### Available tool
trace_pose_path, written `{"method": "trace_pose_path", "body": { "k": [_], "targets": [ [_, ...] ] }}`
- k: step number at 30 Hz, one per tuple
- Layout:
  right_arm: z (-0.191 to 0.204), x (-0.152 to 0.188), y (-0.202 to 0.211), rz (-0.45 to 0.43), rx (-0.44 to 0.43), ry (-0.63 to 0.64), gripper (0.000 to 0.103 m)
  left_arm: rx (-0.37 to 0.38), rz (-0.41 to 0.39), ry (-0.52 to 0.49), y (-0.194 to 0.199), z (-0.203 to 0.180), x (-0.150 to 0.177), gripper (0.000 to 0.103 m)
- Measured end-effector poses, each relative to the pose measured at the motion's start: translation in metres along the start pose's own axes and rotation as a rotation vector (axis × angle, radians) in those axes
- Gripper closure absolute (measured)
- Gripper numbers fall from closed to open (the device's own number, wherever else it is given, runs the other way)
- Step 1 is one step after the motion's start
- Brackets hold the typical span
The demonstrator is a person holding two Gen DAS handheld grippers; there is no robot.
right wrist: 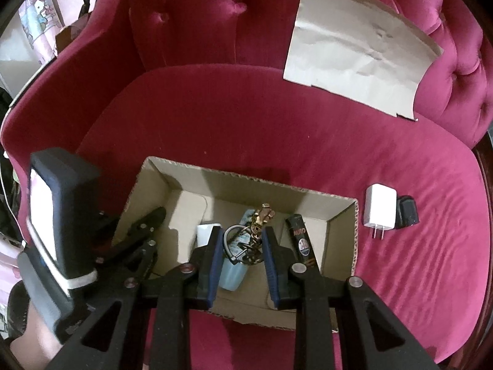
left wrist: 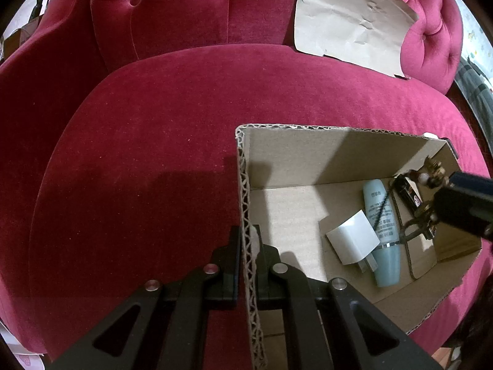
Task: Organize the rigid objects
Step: 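Open the right gripper to drop the keyring into the box, then move the right gripper back to the blue key fob and close on it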
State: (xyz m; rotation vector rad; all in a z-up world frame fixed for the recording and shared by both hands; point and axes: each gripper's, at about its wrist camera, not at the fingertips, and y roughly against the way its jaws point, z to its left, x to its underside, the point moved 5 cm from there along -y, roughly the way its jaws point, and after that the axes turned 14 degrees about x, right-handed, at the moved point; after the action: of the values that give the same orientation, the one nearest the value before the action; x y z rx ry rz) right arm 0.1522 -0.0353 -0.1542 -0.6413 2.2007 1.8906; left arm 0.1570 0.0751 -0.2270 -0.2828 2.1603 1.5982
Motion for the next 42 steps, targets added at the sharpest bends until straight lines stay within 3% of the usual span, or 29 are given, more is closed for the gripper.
{"method": "trace_pose_path", "body": {
  "k": [17,18,22,25,42],
  "targets": [
    [0.001,0.004,-0.016,0.026,-0.013,-0.018,0.076,0.0,0.001,-0.001,0.0,0.0,0.0,0.098],
    [0.001,0.004,-0.016,0.023,-0.008,-0.014,0.071,-0.001,0.0,-0.001,0.0,0.0,0.0,0.098],
    [-0.003,0.002,-0.015,0.006,0.017,-0.043,0.02,-0.001,-0.001,-0.001,0.0,0.0,0.0,0.098],
    [-0.008,0.001,-0.014,-0.005,0.033,-0.057,0.005,-0.001,0.0,-0.001,0.0,0.0,0.001,0.098],
    [-0.035,0.002,-0.009,0.004,0.068,-0.098,0.0,-0.001,0.0,-0.001,0.0,0.0,0.0,0.098]
  ]
}}
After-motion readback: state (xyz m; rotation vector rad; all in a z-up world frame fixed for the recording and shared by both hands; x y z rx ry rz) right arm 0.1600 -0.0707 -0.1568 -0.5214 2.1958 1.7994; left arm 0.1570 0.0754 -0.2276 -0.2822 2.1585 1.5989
